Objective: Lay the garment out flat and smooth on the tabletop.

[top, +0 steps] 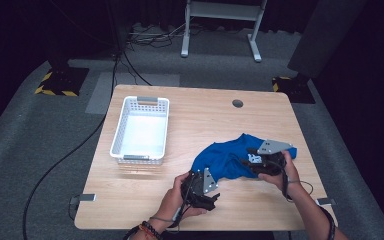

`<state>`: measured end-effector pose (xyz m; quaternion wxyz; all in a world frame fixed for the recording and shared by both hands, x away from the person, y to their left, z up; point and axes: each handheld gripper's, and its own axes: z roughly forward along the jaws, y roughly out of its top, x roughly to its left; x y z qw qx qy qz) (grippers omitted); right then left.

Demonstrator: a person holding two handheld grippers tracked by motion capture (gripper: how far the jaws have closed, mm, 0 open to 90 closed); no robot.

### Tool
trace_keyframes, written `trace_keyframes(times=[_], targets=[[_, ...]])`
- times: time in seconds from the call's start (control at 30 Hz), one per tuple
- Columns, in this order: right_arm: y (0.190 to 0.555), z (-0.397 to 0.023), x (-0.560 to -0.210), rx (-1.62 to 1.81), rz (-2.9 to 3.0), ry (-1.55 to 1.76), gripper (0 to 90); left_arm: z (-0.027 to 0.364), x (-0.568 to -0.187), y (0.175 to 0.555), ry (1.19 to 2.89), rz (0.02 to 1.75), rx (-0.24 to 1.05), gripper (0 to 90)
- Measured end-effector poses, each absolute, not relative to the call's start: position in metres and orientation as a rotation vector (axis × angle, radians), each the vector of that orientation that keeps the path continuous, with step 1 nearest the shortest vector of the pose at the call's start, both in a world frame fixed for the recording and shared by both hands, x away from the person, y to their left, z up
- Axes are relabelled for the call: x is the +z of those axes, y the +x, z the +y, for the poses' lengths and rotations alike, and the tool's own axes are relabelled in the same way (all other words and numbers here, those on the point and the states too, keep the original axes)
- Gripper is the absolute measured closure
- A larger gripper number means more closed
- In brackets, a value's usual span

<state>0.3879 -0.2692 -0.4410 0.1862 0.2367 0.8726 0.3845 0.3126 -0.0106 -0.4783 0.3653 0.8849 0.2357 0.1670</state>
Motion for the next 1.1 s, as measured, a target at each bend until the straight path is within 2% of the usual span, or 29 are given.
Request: trace_keyframes(times=[0.03, 0.1, 0.17, 0.33, 0.37, 0.4, 0.53, 0.6, 0.63, 0.67, 0.7, 0.77, 0.83, 0.93, 0.97, 1.0, 1.03, 1.1], targets=[[0.382, -0.267, -0.443, 1.089, 2.483, 0.638, 55.1, -0.017, -0.481, 0.314, 2.292, 0.597, 0.455, 23.5], [0.376, -0.263, -0.447, 1.078, 2.516, 0.596, 56.9, -0.020, -0.483, 0.315, 2.297, 0.593, 0.470, 26.6], [0.363, -0.250, -0.463, 1.019, 2.592, 0.518, 60.2, -0.022, -0.486, 0.320, 2.300, 0.608, 0.461, 39.5], [0.369, -0.240, -0.482, 1.006, 2.644, 0.538, 60.7, -0.020, -0.492, 0.327, 2.318, 0.617, 0.490, 59.6], [0.369, -0.240, -0.482, 1.006, 2.644, 0.538, 60.7, -0.019, -0.493, 0.328, 2.317, 0.624, 0.485, 59.6], [0.370, -0.234, -0.487, 0.987, 2.661, 0.536, 60.7, -0.018, -0.494, 0.329, 2.315, 0.626, 0.483, 66.9], [0.375, -0.228, -0.492, 0.968, 2.650, 0.553, 62.5, -0.015, -0.497, 0.333, 2.309, 0.631, 0.471, 78.8], [0.382, -0.228, -0.492, 0.959, 2.629, 0.590, 73.6, -0.014, -0.497, 0.334, 2.292, 0.634, 0.478, 83.5], [0.382, -0.228, -0.492, 0.959, 2.629, 0.590, 73.6, -0.014, -0.497, 0.334, 2.292, 0.634, 0.478, 84.8], [0.386, -0.230, -0.492, 0.968, 2.636, 0.592, 83.8, -0.012, -0.497, 0.336, 2.283, 0.639, 0.497, 86.8], [0.386, -0.230, -0.492, 0.968, 2.636, 0.592, 83.8, -0.012, -0.497, 0.336, 2.283, 0.639, 0.497, 88.3], [0.387, -0.235, -0.488, 0.985, 2.652, 0.592, 88.8, -0.010, -0.496, 0.337, 2.271, 0.647, 0.485, 88.4], [0.384, -0.240, -0.484, 1.000, 2.661, 0.576, 89.0, -0.007, -0.496, 0.336, 2.268, 0.654, 0.482, 88.3], [0.378, -0.247, -0.479, 1.007, 2.670, 0.559, 89.0, -0.005, -0.493, 0.336, 2.257, 0.658, 0.465, 80.8], [0.375, -0.250, -0.477, 1.004, 2.670, 0.552, 89.0, -0.004, -0.491, 0.335, 2.235, 0.660, 0.444, 80.8], [0.371, -0.254, -0.475, 1.001, 2.672, 0.543, 89.0, -0.003, -0.487, 0.335, 2.221, 0.657, 0.427, 77.1], [0.364, -0.260, -0.473, 1.004, 2.673, 0.535, 89.0, -0.002, -0.480, 0.336, 2.200, 0.654, 0.404, 69.5], [0.362, -0.262, -0.473, 1.001, 2.673, 0.533, 89.0, -0.003, -0.475, 0.338, 2.193, 0.654, 0.403, 63.2]])
